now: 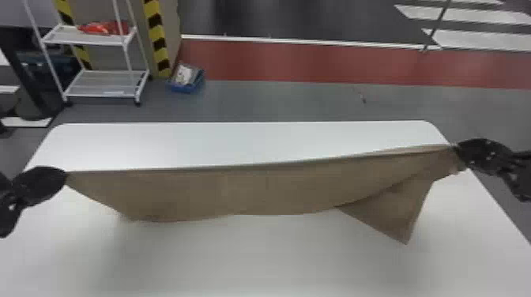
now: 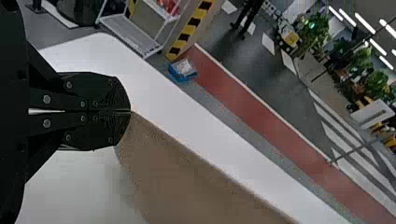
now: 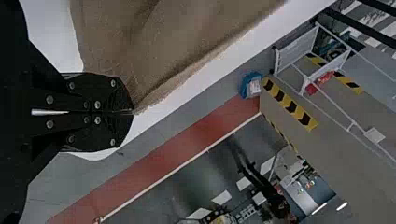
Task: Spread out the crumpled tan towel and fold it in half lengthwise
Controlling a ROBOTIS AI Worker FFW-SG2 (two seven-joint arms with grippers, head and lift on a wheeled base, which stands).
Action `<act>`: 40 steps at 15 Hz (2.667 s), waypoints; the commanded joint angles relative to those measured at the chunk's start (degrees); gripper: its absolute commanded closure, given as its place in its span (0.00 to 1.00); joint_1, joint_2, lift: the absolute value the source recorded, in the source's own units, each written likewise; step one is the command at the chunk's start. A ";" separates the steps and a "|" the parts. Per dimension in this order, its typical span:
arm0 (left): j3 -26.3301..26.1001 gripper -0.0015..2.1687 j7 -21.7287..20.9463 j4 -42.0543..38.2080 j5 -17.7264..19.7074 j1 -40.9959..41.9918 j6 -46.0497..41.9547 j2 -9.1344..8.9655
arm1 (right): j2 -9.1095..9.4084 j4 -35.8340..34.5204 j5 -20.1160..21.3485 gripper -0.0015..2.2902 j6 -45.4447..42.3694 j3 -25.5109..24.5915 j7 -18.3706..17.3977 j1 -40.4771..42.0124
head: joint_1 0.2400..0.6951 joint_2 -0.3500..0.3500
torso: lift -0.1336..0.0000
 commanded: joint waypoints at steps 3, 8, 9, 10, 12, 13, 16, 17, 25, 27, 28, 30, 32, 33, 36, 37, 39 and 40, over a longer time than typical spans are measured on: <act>1.33 0.82 -0.36 -1.42 3.80 -10.61 11.50 -1.03 | -1.85 -0.20 -1.37 0.58 13.75 4.74 -0.47 -6.35 | 1.00 0.44 | 0.07; -10.27 0.82 4.65 11.41 2.49 -27.14 17.30 -1.29 | -4.22 7.45 -0.66 0.58 33.79 17.14 -4.42 -22.78 | 0.81 0.45 | 0.07; -11.76 0.82 5.62 15.10 2.13 -30.83 17.30 -1.65 | -4.49 10.00 -0.49 0.58 35.55 19.07 -5.65 -25.86 | 0.77 0.44 | 0.07; -12.64 0.82 6.41 19.32 1.78 -35.31 17.30 -2.35 | -5.19 12.81 -0.49 0.58 37.66 21.53 -6.71 -29.81 | 0.72 0.44 | 0.07; -14.40 0.82 9.31 26.35 1.69 -42.96 17.47 -2.61 | -5.28 17.12 -0.58 0.58 40.30 24.43 -9.70 -36.32 | 0.60 0.43 | 0.07; -14.66 0.82 10.10 28.82 1.61 -46.38 17.65 -2.61 | -5.19 18.53 -0.58 0.58 41.00 25.49 -9.78 -38.95 | 0.55 0.43 | 0.07; -13.08 0.82 11.07 30.05 1.69 -50.25 19.76 -2.61 | -5.54 18.79 -1.46 0.58 41.70 25.31 -10.22 -41.77 | 0.36 0.44 | 0.07; -12.11 0.82 10.72 28.46 2.57 -48.41 19.76 -2.61 | -7.03 17.91 -2.77 0.58 41.70 24.34 -9.43 -39.92 | 0.32 0.45 | 0.07; 1.95 0.82 11.07 8.34 9.17 -10.17 2.18 -2.09 | -9.67 -0.37 -11.39 0.58 19.91 2.81 -3.46 1.65 | 0.76 0.44 | 0.07; 4.32 0.82 11.07 8.25 9.34 -2.70 -4.85 -2.35 | -8.27 -0.99 -12.27 0.58 11.82 -0.79 -2.49 9.47 | 0.93 0.45 | 0.07; 5.38 0.82 11.07 8.34 9.52 1.08 -7.66 -2.52 | -7.21 -1.16 -12.44 0.58 8.66 -2.38 -0.82 12.46 | 1.00 0.45 | 0.07; 6.61 0.82 11.33 9.30 10.22 5.82 -12.58 -2.61 | -5.72 -0.63 -12.79 0.58 0.92 -4.13 0.06 17.47 | 1.00 0.46 | 0.07; 7.58 0.82 10.10 7.90 11.71 8.28 -13.81 -2.70 | -4.49 -0.81 -14.64 0.58 -0.84 -5.45 1.11 18.79 | 1.00 0.47 | 0.07; 7.14 0.81 9.93 6.23 11.98 9.95 -13.99 -3.40 | -4.22 -1.25 -14.73 0.58 -0.84 -5.63 1.38 18.88 | 1.00 0.47 | 0.07; 0.46 0.44 7.03 3.59 12.42 15.05 -20.67 -4.55 | -2.99 -2.04 -14.73 0.58 -1.01 -5.72 2.43 19.40 | 1.00 0.41 | 0.07; -2.62 0.25 6.06 3.59 11.19 16.02 -22.43 -4.55 | -2.82 -2.22 -14.73 0.58 -1.01 -5.72 2.43 19.76 | 1.00 0.36 | 0.07; -7.63 0.23 5.79 3.15 7.50 16.46 -22.60 -4.28 | -2.55 -2.57 -14.64 0.58 -0.84 -5.80 2.43 19.84 | 1.00 0.26 | 0.07; -10.44 0.23 6.76 3.15 4.68 16.37 -22.60 -3.76 | -2.20 -3.18 -14.64 0.58 -0.84 -6.16 2.34 20.28 | 1.00 0.20 | 0.07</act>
